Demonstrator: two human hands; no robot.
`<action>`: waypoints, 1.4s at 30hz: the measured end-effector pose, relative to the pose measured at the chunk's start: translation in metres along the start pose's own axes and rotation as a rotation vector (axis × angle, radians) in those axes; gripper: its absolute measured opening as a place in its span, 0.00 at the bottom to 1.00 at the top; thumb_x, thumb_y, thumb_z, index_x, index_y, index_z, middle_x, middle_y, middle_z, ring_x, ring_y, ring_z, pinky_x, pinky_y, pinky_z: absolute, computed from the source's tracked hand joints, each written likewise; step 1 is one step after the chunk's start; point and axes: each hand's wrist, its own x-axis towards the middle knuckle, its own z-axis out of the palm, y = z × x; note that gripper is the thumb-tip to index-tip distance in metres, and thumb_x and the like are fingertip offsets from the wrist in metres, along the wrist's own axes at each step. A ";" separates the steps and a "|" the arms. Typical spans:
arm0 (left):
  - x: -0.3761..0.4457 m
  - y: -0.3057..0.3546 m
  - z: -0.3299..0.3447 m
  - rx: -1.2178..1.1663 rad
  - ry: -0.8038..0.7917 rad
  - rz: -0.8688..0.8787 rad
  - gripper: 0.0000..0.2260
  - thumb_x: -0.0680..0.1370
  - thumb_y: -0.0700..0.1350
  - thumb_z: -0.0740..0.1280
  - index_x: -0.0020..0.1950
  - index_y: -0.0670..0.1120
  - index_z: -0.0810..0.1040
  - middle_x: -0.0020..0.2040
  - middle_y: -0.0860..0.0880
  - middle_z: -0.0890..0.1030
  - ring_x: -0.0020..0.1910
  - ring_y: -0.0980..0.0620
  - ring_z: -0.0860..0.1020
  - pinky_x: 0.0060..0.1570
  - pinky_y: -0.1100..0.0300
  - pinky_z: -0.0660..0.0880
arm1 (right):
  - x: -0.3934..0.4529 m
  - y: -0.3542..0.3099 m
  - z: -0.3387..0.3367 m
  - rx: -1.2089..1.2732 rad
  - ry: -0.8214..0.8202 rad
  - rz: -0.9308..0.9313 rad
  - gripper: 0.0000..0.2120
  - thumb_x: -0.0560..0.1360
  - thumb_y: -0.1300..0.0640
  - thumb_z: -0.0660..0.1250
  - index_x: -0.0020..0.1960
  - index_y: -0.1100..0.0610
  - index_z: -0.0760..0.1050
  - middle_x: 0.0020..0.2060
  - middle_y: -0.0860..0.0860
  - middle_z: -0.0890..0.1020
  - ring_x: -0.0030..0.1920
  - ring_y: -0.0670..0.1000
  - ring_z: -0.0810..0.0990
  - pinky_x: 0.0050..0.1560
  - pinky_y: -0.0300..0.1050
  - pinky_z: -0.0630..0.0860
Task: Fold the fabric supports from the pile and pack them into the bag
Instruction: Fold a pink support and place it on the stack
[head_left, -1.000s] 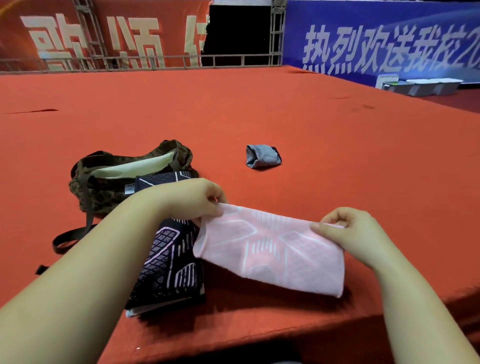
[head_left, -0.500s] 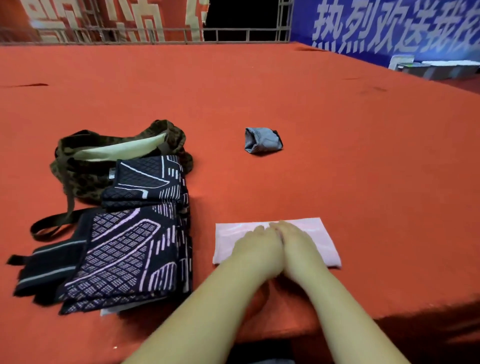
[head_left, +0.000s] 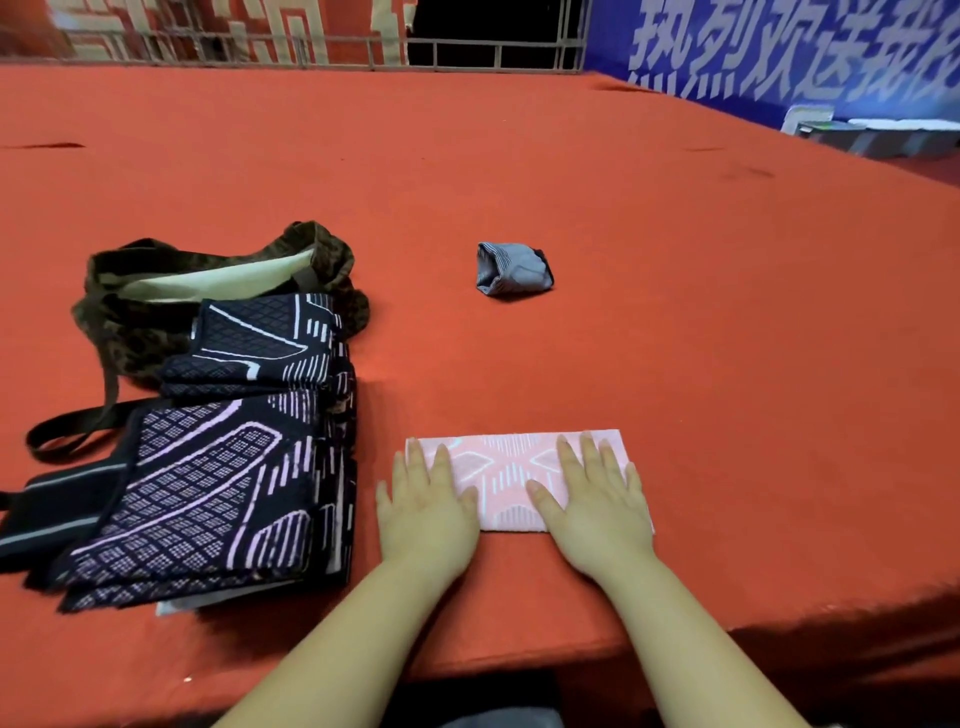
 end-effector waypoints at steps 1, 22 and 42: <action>-0.002 0.002 -0.004 -0.154 0.052 -0.044 0.27 0.81 0.48 0.55 0.78 0.46 0.51 0.78 0.43 0.46 0.77 0.45 0.48 0.74 0.49 0.48 | -0.001 -0.001 0.000 0.022 -0.001 -0.018 0.34 0.78 0.35 0.46 0.78 0.49 0.42 0.77 0.51 0.41 0.76 0.50 0.39 0.74 0.52 0.37; 0.006 0.014 -0.016 -1.416 0.102 -0.243 0.10 0.79 0.37 0.56 0.53 0.49 0.73 0.48 0.47 0.79 0.43 0.52 0.76 0.43 0.60 0.73 | -0.015 -0.083 -0.002 1.082 0.274 0.041 0.14 0.75 0.62 0.61 0.57 0.54 0.79 0.48 0.46 0.83 0.47 0.38 0.78 0.48 0.32 0.72; 0.015 0.059 0.020 0.043 -0.107 0.534 0.29 0.82 0.55 0.51 0.78 0.48 0.43 0.78 0.47 0.38 0.77 0.49 0.38 0.73 0.55 0.38 | -0.022 0.026 -0.008 0.387 0.545 0.244 0.16 0.67 0.60 0.71 0.54 0.54 0.78 0.45 0.52 0.82 0.49 0.59 0.77 0.52 0.51 0.66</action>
